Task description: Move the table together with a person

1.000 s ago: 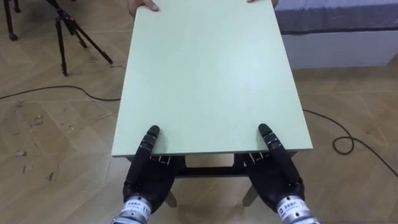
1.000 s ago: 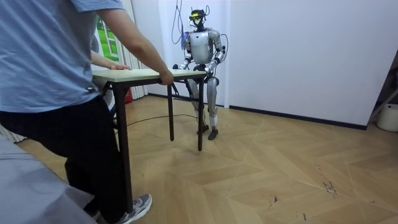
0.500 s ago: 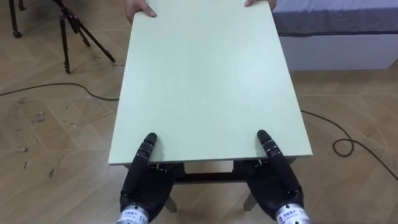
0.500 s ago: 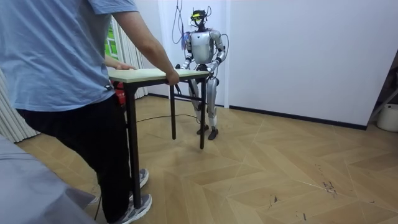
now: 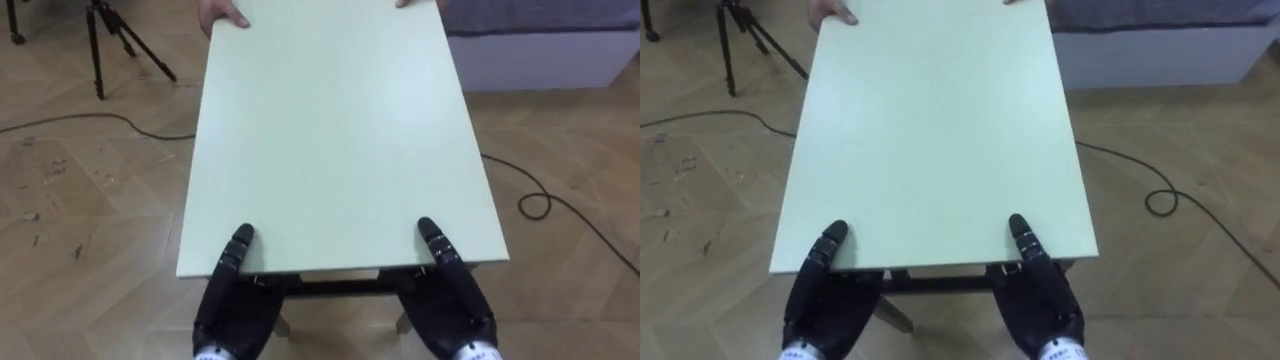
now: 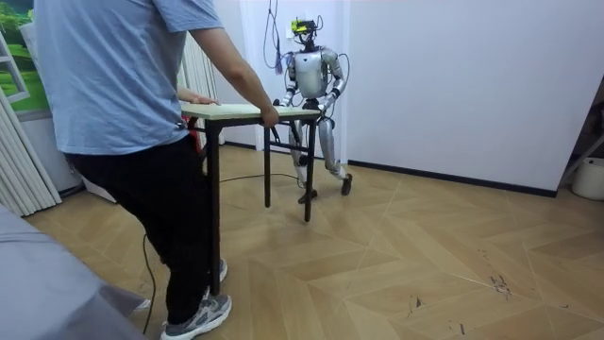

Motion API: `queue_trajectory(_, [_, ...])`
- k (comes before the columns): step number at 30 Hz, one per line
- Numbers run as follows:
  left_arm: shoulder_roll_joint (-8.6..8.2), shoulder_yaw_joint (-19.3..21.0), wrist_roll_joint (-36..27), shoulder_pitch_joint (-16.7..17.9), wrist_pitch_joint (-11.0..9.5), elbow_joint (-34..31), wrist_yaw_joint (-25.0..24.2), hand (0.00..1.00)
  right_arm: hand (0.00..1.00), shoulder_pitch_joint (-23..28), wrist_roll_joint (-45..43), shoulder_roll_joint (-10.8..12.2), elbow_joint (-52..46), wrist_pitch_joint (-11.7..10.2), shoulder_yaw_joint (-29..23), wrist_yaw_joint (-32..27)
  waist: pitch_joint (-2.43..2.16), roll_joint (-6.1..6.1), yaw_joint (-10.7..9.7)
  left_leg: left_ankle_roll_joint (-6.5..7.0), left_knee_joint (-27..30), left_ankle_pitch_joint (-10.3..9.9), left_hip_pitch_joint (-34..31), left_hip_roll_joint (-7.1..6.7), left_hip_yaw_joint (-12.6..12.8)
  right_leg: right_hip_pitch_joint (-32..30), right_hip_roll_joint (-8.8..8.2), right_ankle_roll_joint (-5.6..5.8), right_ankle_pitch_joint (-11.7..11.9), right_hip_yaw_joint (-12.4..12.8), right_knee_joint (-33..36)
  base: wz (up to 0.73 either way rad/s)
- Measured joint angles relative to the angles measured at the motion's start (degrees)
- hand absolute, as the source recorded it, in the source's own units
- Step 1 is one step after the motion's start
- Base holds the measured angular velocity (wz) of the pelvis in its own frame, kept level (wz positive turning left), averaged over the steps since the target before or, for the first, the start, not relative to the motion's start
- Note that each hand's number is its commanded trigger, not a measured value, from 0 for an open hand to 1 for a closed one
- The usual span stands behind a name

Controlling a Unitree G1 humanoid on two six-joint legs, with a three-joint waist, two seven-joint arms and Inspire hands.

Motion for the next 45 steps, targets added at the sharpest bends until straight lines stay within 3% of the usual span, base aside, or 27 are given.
queue_trajectory(3, [0.96, 0.0, -0.2, -2.6, -0.5, 0.2, 0.0, 1.0, 1.0, -1.3, 0.4, 0.4, 0.1, -0.3, 0.0, 0.7, -0.1, 0.25, -1.4, 0.42, -10.1, -5.9, -0.2, -0.96, 0.5, -5.2, -1.49, 0.01, 5.0, -1.2, -1.7, 0.19])
queue_trajectory(4, [1.0, 0.0, -0.7, -4.3, -0.9, 0.6, 0.0, 1.0, 1.0, -3.2, 0.6, 0.5, 0.4, -0.2, -0.3, 0.7, 0.34, 1.12, -1.6, 0.39, -11.5, -8.5, -1.5, -0.92, 0.4, -7.5, -1.9, -0.37, 7.3, -2.2, -2.4, 0.03])
queue_trajectory(7, [0.37, -0.6, -1.3, -9.8, -1.4, 6.1, 0.0, 1.0, 1.0, -7.1, 0.5, 2.5, 4.6, 0.6, -2.1, 0.8, 0.33, 1.39, -1.1, 1.69, -13.5, -13.4, -4.1, -2.09, 2.2, -11.4, -3.77, -0.59, 11.9, -2.8, -2.5, 0.01])
queue_trajectory(9, [-0.5, -0.8, -1.7, -10.9, -2.0, 8.2, 0.0, 1.0, 1.0, -8.0, 0.2, 3.2, 6.4, 1.9, -3.3, 0.8, 0.25, 0.72, -1.2, 2.81, -9.9, -13.4, -6.6, -4.04, 4.1, -11.5, -5.73, -0.25, 15.0, -2.6, -4.6, -0.12])
queue_trajectory(11, [-0.9, -1.0, -2.8, -9.4, -2.2, 8.5, 0.0, 1.0, 1.0, -7.5, -1.4, 3.4, 7.0, 3.2, -3.8, 0.8, -0.04, 0.63, -1.8, 4.75, -8.5, -12.5, -7.6, -5.9, 5.5, -10.1, -7.32, 2.19, 17.9, -1.8, -8.0, -0.11])
queue_trajectory(13, [-1.73, -1.5, -2.8, -7.5, -2.3, 9.2, -0.1, 1.0, 1.0, -5.2, -2.2, 3.4, 7.0, 4.4, -4.4, 1.4, -0.57, 0.06, -2.3, 7.36, -8.8, -10.6, -7.8, -8.5, 6.5, -8.0, -9.49, 8.97, 20.9, -0.5, -12.5, 0.06])
queue_trajectory(15, [-1.72, -1.8, -3.2, -6.1, -2.3, 9.1, -0.1, 1.0, 1.0, -4.0, -2.2, 3.5, 7.0, 5.0, -4.4, 1.6, -0.84, -0.63, -2.9, 9.42, -9.2, -8.9, -8.2, -10.2, 6.6, -6.9, -11.0, 11.94, 20.8, -0.1, -14.8, 0.16])
queue_trajectory(16, [-1.73, -1.8, -3.2, -5.2, -2.2, 9.0, -0.1, 1.0, 1.0, -3.3, -2.3, 3.5, 7.0, 5.4, -4.4, 1.6, -0.83, -0.81, -4.0, 10.76, -9.3, -8.1, -8.4, -9.81, 7.8, -7.6, -11.88, 12.13, 18.9, 1.6, -10.1, 0.41])
queue_trajectory(17, [-1.75, -2.0, -3.0, -5.0, -2.2, 9.2, -0.1, 1.0, 1.0, -2.5, -2.2, 3.5, 7.0, 5.4, -4.2, 1.8, -0.89, -0.93, -4.8, 11.07, -9.2, -7.8, -8.4, -9.14, 8.7, -7.9, -12.54, 11.23, 17.4, 3.5, -3.8, 0.84])
queue_trajectory(18, [-1.48, -2.9, -2.3, -4.8, -2.0, 9.4, -0.1, 1.0, 1.0, -0.5, -1.9, 3.8, 7.0, 4.6, -4.3, 2.9, -1.16, -1.35, -5.7, 10.76, -9.7, -6.7, -8.2, -6.87, 11.4, -7.4, -12.8, 9.5, 9.3, 7.9, 7.7, 1.04])
queue_trajectory(19, [-1.34, -3.6, -1.4, -4.8, -1.9, 9.3, -0.1, 1.0, 1.0, 1.5, -1.0, 3.9, 6.8, 3.5, -4.2, 4.4, -1.38, -1.86, -5.7, 10.11, -10.3, -5.7, -8.0, -4.51, 15.4, -6.0, -13.1, 10.25, 2.4, 10.8, 16.1, 1.02])
queue_trajectory(20, [-1.26, -3.8, -1.1, -4.8, -1.8, 9.2, -0.1, 1.0, 1.0, 2.0, -0.6, 3.8, 6.7, 3.0, -4.2, 4.9, -1.38, -2.37, -5.8, 9.91, -10.2, -5.6, -7.9, -3.95, 17.2, -4.8, -13.18, 10.91, -0.3, 11.7, 18.9, 0.65])
queue_trajectory(21, [-0.66, -4.0, -1.0, -4.9, -1.7, 8.6, -0.1, 1.0, 1.0, 1.6, 0.3, 3.6, 6.7, 2.3, -3.5, 5.2, -1.16, -4.49, -6.1, 9.06, -8.5, -6.3, -8.9, -6.8, 17.2, -4.6, -13.63, 13.43, -3.4, 13.9, 16.8, -0.11])
queue_trajectory(22, [-1.5, -4.0, -1.5, -4.9, -1.5, 8.6, -0.1, 1.0, 1.0, -0.8, 0.5, 1.7, 7.4, 2.7, -3.2, 5.0, -2.01, -2.1, -5.7, 10.95, -9.7, -5.9, -11.1, -11.23, 14.8, -5.6, -13.04, 13.84, -1.7, 13.5, 11.1, -0.39])
queue_trajectory(23, [-1.96, -3.9, -1.8, -4.3, -1.5, 8.3, -0.1, 1.0, 1.0, -1.9, 0.7, 0.9, 7.7, 2.8, -2.9, 4.5, -3.03, 0.74, -5.4, 12.75, -11.2, -4.8, -12.0, -11.98, 14.2, -5.6, -11.5, 16.92, 0.4, 14.1, 9.3, -0.58])
queue_trajectory(24, [-1.2, -3.9, -2.2, -4.0, -1.3, 6.6, -0.3, 1.0, 1.0, -2.3, 2.0, 2.0, 7.0, 2.3, -2.5, 3.9, -2.04, -0.67, -5.0, 15.8, -13.2, -2.5, -11.8, -14.9, 13.6, -6.4, -13.68, 15.77, -0.4, 13.8, 19.1, -0.09])
queue_trajectory(25, [-0.31, -2.6, -1.1, -4.4, -1.5, 6.2, -1.1, 1.0, 1.0, -1.2, 2.6, 3.4, 6.8, 1.5, -1.9, 3.7, -1.82, -5.19, -5.2, 16.67, -13.5, -2.3, -10.6, -16.97, 14.5, -4.0, -18.23, 14.23, -4.1, 13.1, 30.4, 0.06])
queue_trajectory(27, [0.18, -1.5, 0.2, -4.2, -0.9, 6.3, -1.0, 1.0, 1.0, -0.6, 2.9, 4.2, 6.7, 1.7, -1.5, 3.1, -1.79, -6.83, -4.0, 16.35, -13.2, -2.5, -10.8, -16.82, 14.4, 1.8, -19.69, 13.17, -4.5, 11.6, 37.2, -0.21])
queue_trajectory(29, [1.05, -1.3, 0.2, -4.2, 0.4, 5.2, -1.0, 1.0, 1.0, -0.8, 2.9, 3.3, 5.7, 0.9, -1.5, 3.5, -1.61, -5.94, -1.8, 16.55, -14.0, -1.2, -12.3, -16.44, 14.3, 5.7, -19.04, 12.05, -2.0, 11.7, 38.2, -0.66])
queue_trajectory(30, [0.65, -1.2, 0.2, -4.2, 0.4, 5.0, -1.3, 1.0, 1.0, -0.8, 2.8, 2.4, 4.7, 0.8, -1.6, 3.5, -1.01, -5.0, -1.4, 16.8, -14.5, -0.1, -13.5, -16.51, 14.3, 8.2, -18.46, 11.93, -0.2, 11.9, 36.1, -0.42])
queue_trajectory(32, [0.52, -1.2, 0.2, -4.3, 0.3, 4.9, -1.5, 1.0, 1.0, -1.3, 2.2, 2.4, 4.6, 0.9, -1.6, 3.6, -0.92, -4.88, -1.8, 17.27, -15.3, 1.3, -15.2, -17.46, 14.3, 11.1, -18.69, 12.44, 0.6, 11.4, 31.3, -0.07])
queue_trajectory(33, [0.25, -1.2, 0.3, -4.7, -0.1, 4.9, -1.5, 1.0, 1.0, -1.4, 1.4, 2.6, 4.4, 1.0, -2.1, 3.8, -0.88, -5.04, -2.0, 17.51, -15.3, 1.9, -16.4, -18.2, 14.4, 11.8, -18.67, 13.57, -0.3, 11.3, 27.4, 0.12])
queue_trajectory(35, [0.24, -1.0, 0.5, -5.1, -0.4, 4.9, -1.5, 1.0, 1.0, -1.9, 0.9, 2.8, 4.3, 1.1, -2.3, 3.8, -0.8, -5.2, -2.5, 17.71, -14.0, 2.2, -18.4, -18.53, 14.4, 12.4, -18.69, 14.21, -4.7, 11.2, 23.3, 0.05])
queue_trajectory(37, [0.3, -0.4, 1.2, -5.7, -1.0, 4.5, -1.5, 1.0, 1.0, -2.9, 1.0, 3.3, 4.4, 1.3, -2.2, 3.8, -0.5, -6.61, -1.7, 17.1, -12.1, 2.6, -21.7, -18.79, 14.4, 14.6, -18.42, 15.46, -11.6, 12.3, 15.6, -0.14])
queue_trajectory(39, [0.62, 0.1, 1.4, -6.5, -1.0, 4.2, -1.5, 1.0, 1.0, -4.2, 1.3, 3.3, 4.5, 1.7, -2.2, 3.8, -0.17, -7.52, -1.6, 16.5, -10.7, 3.7, -24.7, -18.77, 13.6, 15.8, -17.37, 15.71, -15.2, 12.3, 9.2, -0.07])
queue_trajectory(42, [0.74, 1.1, 2.0, -7.5, -1.1, 4.1, -1.5, 1.0, 1.0, -5.9, 1.2, 4.2, 5.4, 1.7, -2.1, 3.8, -0.09, -7.88, -1.5, 14.55, -11.3, 6.7, -28.2, -17.47, 10.5, 15.7, -14.57, 15.56, -16.0, 12.2, 2.1, 0.02])
queue_trajectory(45, [0.92, 1.5, 2.8, -7.4, -0.9, 4.4, -1.5, 1.0, 1.0, -6.1, 1.2, 5.4, 7.5, 1.8, -2.2, 5.2, -0.15, -8.02, -1.3, 13.07, -13.3, 10.0, -29.4, -15.64, 9.3, 16.0, -11.67, 13.85, -15.5, 11.2, -2.8, 0.02])
